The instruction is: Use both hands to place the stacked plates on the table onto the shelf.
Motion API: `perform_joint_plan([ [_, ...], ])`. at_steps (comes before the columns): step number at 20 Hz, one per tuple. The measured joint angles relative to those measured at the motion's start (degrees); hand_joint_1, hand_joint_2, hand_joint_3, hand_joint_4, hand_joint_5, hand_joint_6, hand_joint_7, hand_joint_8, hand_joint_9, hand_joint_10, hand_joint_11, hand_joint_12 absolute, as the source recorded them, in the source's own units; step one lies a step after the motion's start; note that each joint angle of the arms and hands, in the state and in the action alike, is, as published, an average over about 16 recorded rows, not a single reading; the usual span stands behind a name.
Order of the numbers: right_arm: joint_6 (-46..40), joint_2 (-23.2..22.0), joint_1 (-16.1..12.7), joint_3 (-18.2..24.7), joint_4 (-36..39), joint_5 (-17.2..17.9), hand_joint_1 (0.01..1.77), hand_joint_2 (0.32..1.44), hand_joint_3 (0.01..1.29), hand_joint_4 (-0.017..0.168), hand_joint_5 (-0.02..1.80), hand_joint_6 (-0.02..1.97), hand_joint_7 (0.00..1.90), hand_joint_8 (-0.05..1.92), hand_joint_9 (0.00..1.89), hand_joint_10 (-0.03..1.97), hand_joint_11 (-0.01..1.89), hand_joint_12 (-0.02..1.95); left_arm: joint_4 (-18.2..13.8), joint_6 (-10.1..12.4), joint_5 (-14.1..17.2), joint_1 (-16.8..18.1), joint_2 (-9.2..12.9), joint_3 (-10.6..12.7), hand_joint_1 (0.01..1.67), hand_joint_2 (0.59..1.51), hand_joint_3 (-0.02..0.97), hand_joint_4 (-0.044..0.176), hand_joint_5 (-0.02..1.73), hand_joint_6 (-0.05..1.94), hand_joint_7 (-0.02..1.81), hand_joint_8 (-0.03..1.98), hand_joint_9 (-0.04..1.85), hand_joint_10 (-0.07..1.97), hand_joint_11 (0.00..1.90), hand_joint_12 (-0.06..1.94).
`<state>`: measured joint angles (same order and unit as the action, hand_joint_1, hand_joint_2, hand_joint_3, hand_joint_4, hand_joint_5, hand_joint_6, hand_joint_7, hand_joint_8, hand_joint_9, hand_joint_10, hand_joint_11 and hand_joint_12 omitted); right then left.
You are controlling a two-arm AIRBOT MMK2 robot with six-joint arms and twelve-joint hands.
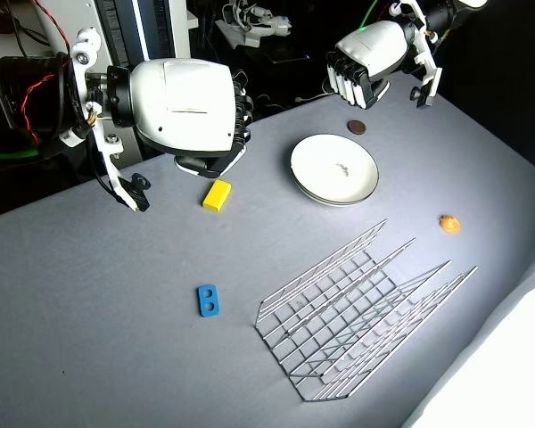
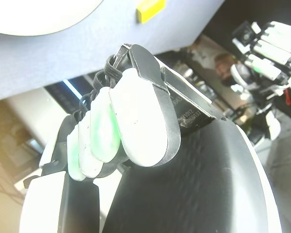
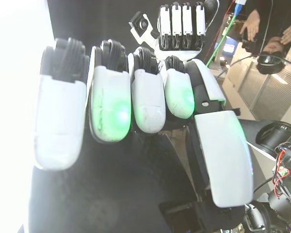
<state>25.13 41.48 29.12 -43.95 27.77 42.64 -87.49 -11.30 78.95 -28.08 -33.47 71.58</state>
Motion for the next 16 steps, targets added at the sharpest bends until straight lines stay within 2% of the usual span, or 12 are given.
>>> perform_joint_plan([
  [4,0.08,0.0,0.01,0.0,0.53,0.27,0.08,1.13,0.05,0.004,0.3,0.36,0.37,0.33,0.38,0.34,0.46,0.31,-0.02,-0.01,0.07,0.04,0.0,0.02,0.04,1.143,0.053,-0.005,0.24,0.23,0.24,0.21,0.25,0.2,0.32,0.21],
  [6,0.35,0.01,0.02,0.0,0.76,0.47,0.13,1.12,0.04,0.003,0.26,0.31,0.32,0.28,0.33,0.29,0.39,0.26,-0.02,-0.01,0.13,0.06,0.0,-0.02,0.03,1.145,0.051,-0.005,0.21,0.19,0.21,0.18,0.21,0.18,0.28,0.18],
  [8,0.69,0.01,0.02,0.0,0.97,0.59,0.25,1.1,0.04,0.003,0.23,0.27,0.28,0.25,0.29,0.26,0.34,0.22,-0.03,-0.01,0.17,0.05,-0.01,-0.07,0.03,1.146,0.049,-0.005,0.19,0.17,0.18,0.16,0.19,0.15,0.25,0.16],
  [10,0.85,0.01,0.02,0.0,1.26,0.73,0.37,1.08,0.04,-0.004,0.11,0.12,0.14,0.1,0.15,0.1,0.19,0.07,-0.09,0.0,0.38,-0.05,-0.07,-0.12,0.02,1.149,0.035,-0.004,0.09,0.05,0.08,0.04,0.08,0.04,0.12,0.03],
  [12,0.81,0.02,-0.02,0.0,1.75,0.73,0.53,1.07,0.03,0.0,0.03,0.02,0.04,0.01,0.04,0.01,0.06,0.0,-0.32,0.27,0.76,-0.14,-0.14,-0.13,0.02,1.152,0.034,-0.001,0.04,0.01,0.02,0.0,0.02,0.0,0.03,-0.01],
  [16,0.56,0.02,-0.13,0.0,3.0,0.13,0.85,1.04,0.03,-0.001,0.02,0.02,0.02,0.02,0.02,0.01,0.02,-0.01,-0.9,2.7,1.52,-0.24,-0.29,-0.16,0.02,1.153,0.033,-0.005,0.04,0.0,0.02,-0.01,0.02,0.01,0.02,-0.01],
])
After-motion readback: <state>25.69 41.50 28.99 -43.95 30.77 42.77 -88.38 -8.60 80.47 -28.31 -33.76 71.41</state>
